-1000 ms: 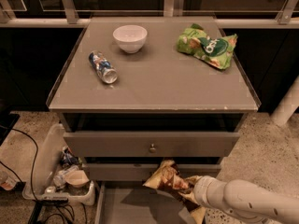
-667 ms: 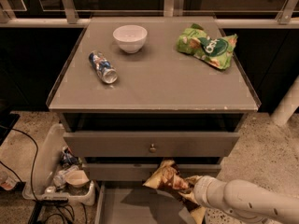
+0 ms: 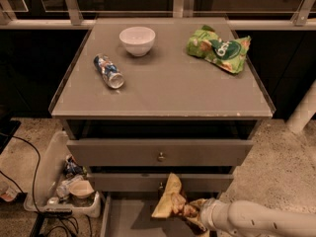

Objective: Place brown chip bag into bottom drawer

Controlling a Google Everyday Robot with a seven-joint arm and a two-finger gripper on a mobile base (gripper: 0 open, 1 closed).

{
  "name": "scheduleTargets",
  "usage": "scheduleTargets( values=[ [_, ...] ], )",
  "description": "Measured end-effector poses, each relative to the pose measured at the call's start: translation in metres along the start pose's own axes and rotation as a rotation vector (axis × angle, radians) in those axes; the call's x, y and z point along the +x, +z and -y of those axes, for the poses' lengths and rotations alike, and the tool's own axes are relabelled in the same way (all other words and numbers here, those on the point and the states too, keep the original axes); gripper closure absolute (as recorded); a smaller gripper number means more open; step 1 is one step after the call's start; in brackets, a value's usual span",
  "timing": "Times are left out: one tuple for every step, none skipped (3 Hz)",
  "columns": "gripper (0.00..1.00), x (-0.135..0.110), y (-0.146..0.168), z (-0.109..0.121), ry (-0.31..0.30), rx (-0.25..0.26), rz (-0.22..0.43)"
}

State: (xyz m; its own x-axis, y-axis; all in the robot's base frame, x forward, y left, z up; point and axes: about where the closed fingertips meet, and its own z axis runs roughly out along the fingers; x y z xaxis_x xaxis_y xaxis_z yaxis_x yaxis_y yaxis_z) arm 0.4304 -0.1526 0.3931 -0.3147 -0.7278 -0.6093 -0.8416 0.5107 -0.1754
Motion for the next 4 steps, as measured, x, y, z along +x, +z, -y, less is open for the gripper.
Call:
scheduleTargets(
  values=[
    [1.00,0.029,0.029,-0.012,0.007,-0.025,0.017],
    [1.00,0.053,0.064,-0.017,0.025,-0.044,0.038],
    [1.00,0.053,0.064,-0.017,0.025,-0.044,0.038],
    [1.00,0.057,0.080,-0.020,0.008,-0.051,0.032]
  ],
)
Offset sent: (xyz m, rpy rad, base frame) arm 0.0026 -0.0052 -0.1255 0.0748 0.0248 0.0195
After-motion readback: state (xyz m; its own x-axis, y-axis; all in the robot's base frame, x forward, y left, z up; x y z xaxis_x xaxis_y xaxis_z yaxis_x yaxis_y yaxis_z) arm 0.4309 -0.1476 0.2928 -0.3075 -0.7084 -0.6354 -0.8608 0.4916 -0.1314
